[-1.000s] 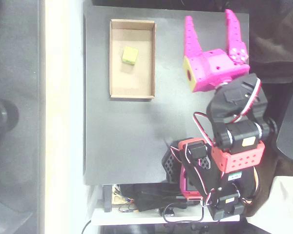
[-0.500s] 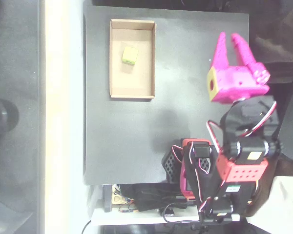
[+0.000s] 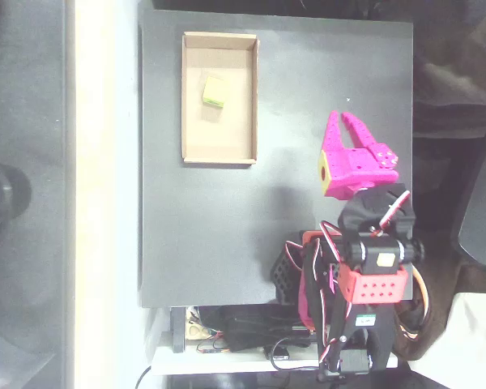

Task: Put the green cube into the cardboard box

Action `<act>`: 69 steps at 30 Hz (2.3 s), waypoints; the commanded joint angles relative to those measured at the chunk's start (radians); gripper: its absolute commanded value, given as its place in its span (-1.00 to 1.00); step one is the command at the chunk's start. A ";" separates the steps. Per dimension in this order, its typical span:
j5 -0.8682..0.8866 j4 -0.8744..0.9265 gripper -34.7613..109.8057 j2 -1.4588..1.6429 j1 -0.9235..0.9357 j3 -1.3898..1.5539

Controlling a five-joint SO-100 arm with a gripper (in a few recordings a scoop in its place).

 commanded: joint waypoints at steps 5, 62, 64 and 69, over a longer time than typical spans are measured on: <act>0.008 0.015 -0.47 0.120 -0.006 0.221; 0.012 0.379 -0.48 0.397 0.005 0.618; 0.012 0.379 -0.48 0.397 0.005 0.620; 0.011 0.379 -0.48 0.397 0.005 0.620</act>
